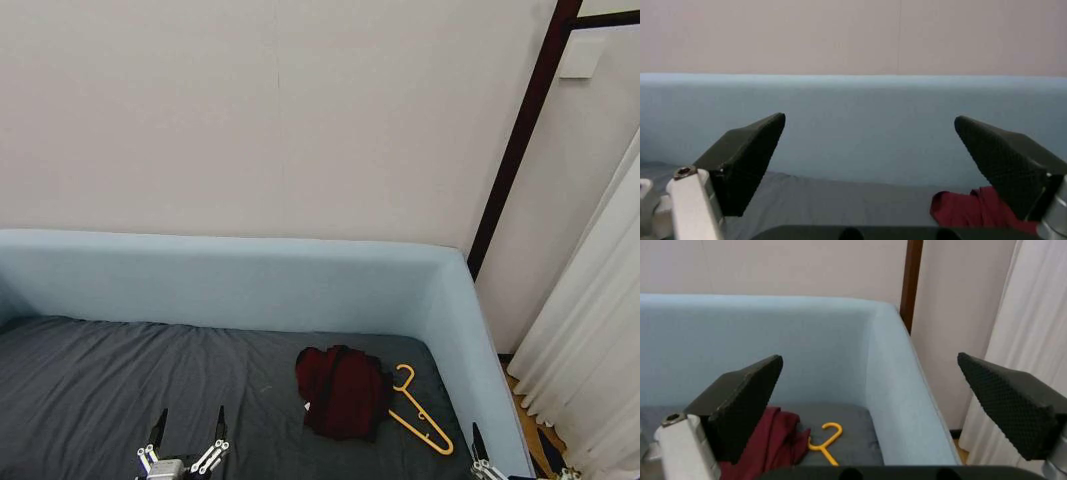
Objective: Pick up the clothes from the sofa and hang them on the clothes hanger.
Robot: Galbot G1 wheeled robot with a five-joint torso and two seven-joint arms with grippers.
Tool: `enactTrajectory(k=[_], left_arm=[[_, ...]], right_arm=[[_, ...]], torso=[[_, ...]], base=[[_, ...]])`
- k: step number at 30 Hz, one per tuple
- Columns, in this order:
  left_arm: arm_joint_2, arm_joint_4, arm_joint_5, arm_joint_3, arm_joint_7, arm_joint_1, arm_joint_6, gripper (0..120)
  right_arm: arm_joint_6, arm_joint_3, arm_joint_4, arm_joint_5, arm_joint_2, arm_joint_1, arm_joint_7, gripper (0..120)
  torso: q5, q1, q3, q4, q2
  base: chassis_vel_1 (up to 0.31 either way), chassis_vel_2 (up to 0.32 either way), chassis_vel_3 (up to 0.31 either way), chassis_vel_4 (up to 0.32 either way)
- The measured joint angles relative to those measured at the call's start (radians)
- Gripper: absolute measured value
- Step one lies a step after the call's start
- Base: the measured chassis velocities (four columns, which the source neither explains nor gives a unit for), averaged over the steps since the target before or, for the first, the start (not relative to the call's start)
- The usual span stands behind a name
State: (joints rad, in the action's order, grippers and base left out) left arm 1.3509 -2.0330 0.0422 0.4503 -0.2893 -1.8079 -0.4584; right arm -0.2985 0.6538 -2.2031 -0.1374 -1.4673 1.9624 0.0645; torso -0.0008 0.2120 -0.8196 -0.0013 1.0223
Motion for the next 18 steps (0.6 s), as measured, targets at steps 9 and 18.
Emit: enactTrajectory(k=[9, 18], left_arm=[[0.015, 0.013, -0.006, 0.005, 0.000, -0.002, -0.010, 100], [0.019, 0.023, -0.020, -0.009, -0.001, -0.006, -0.012, 100]], right_arm=[[0.107, -0.001, 0.012, -0.101, 0.119, -0.035, 0.041, 100], [0.318, 0.018, -0.011, -0.326, 0.362, -0.146, 0.078, 100]], torso=[[0.0003, 0.000, 0.000, -0.0002, 0.000], [0.0003, 0.000, 0.000, 0.0001, 0.000]], base=[[0.000, 0.000, 0.000, 0.000], [0.000, 0.000, 0.000, 0.000]])
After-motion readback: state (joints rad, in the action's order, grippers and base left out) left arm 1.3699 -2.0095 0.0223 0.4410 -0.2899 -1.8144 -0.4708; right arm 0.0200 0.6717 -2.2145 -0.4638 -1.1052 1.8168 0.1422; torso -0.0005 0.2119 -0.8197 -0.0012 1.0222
